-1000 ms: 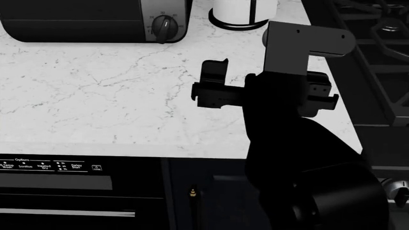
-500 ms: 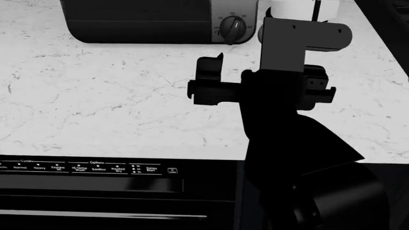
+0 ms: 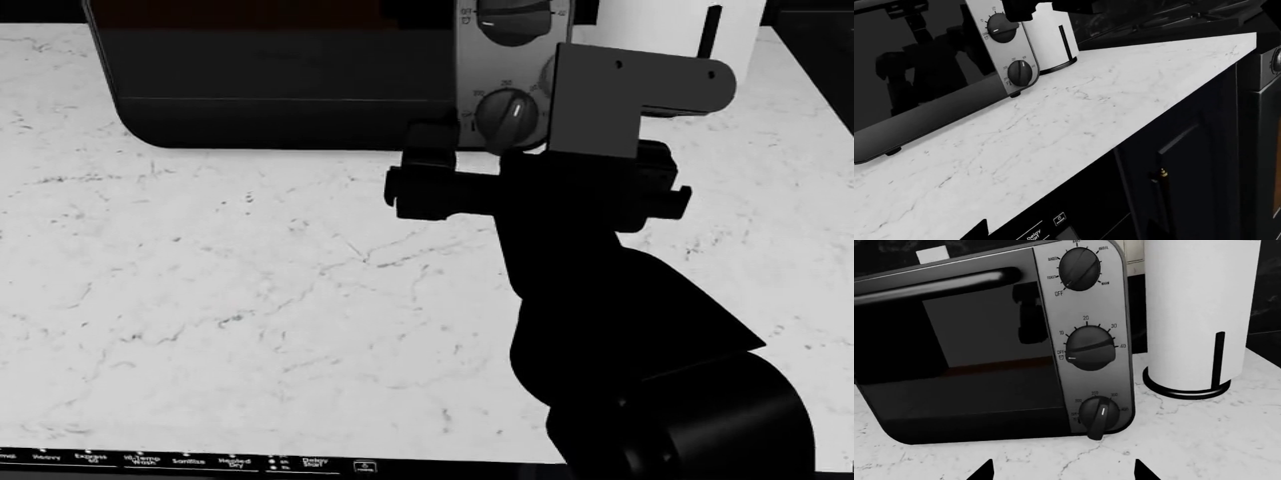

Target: Decrease the toaster oven temperature.

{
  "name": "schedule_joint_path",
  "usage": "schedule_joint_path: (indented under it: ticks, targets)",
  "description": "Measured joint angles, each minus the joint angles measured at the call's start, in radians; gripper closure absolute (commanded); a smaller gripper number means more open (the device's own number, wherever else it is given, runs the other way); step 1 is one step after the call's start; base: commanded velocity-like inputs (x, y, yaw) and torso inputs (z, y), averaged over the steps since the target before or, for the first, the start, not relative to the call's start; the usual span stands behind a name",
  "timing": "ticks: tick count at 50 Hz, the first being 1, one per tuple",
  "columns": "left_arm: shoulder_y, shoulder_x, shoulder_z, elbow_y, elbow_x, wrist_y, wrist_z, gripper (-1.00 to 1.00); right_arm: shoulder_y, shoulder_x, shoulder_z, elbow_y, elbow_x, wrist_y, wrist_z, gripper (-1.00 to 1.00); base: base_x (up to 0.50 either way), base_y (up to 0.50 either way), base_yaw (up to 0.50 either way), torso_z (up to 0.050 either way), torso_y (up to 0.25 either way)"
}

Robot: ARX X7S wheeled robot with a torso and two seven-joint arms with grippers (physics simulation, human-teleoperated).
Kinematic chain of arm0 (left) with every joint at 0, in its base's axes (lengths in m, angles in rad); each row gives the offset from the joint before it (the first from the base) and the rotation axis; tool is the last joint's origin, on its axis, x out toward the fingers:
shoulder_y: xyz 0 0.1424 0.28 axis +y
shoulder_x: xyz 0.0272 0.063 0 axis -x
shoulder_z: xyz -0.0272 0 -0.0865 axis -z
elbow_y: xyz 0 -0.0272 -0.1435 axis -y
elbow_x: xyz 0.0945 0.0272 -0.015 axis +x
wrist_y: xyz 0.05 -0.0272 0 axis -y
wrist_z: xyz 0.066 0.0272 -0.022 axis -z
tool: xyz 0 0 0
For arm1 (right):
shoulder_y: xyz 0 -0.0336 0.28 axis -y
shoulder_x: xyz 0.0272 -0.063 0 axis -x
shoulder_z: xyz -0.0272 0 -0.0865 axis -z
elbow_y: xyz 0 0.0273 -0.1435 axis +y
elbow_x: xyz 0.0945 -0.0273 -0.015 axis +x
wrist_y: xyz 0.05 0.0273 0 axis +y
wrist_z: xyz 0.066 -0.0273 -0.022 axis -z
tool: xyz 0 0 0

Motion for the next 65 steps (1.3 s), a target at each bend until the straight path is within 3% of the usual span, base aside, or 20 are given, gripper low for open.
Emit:
schedule_joint_path:
  ticks: [16, 39, 65]
  targets:
    - [0.006, -0.005, 0.006, 0.004, 0.003, 0.002, -0.008, -1.0, -0.014, 0.007, -0.002, 0.009, 0.025, -0.017, 0.002, -1.0, 0.36, -0.03, 0.0, 0.0, 0.0]
    - [0.007, -0.01, 0.019, 0.02, 0.01, -0.014, -0.014, -1.0, -0.008, 0.004, 0.007, 0.051, 0.051, 0.068, 0.1, -1.0, 0.0, 0.0, 0.0, 0.0, 0.0]
    - [0.016, -0.019, 0.008, 0.01, -0.008, 0.006, -0.018, -1.0, 0.109, 0.005, 0.02, 0.283, 0.066, 0.038, 0.083, -1.0, 0.0, 0.0, 0.0, 0.0, 0.0]
